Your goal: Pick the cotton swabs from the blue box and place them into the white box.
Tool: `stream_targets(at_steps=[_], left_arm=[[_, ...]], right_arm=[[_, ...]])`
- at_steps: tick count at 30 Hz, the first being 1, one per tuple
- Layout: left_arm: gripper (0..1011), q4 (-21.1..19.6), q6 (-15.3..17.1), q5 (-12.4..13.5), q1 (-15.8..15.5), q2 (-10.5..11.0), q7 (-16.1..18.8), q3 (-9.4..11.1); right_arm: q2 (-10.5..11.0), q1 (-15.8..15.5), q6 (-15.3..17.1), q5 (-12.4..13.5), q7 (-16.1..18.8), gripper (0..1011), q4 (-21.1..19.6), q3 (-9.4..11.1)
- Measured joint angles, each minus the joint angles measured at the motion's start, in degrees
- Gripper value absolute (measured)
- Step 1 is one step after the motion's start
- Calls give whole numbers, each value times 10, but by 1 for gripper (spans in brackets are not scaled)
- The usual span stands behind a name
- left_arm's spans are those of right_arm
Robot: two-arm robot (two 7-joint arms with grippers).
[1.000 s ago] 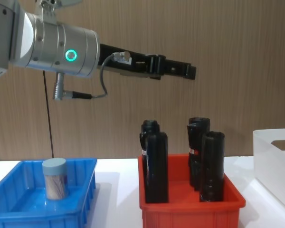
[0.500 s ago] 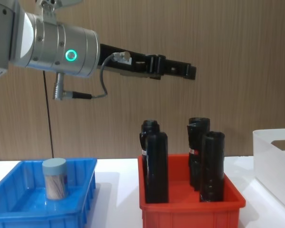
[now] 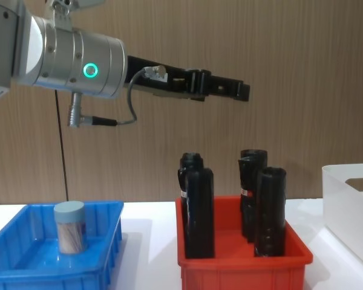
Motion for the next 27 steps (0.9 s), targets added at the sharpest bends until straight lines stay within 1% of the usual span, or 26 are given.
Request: stream_targets(at_steps=[23, 27], left_arm=[[1004, 0, 0, 0, 0, 0, 0, 0], [1004, -1, -4, 0, 3, 1, 4, 1]], right_arm=[[0, -6, -11, -4, 0, 1001, -10, 2], [1, -10, -13, -4, 0, 1001, -14, 1]])
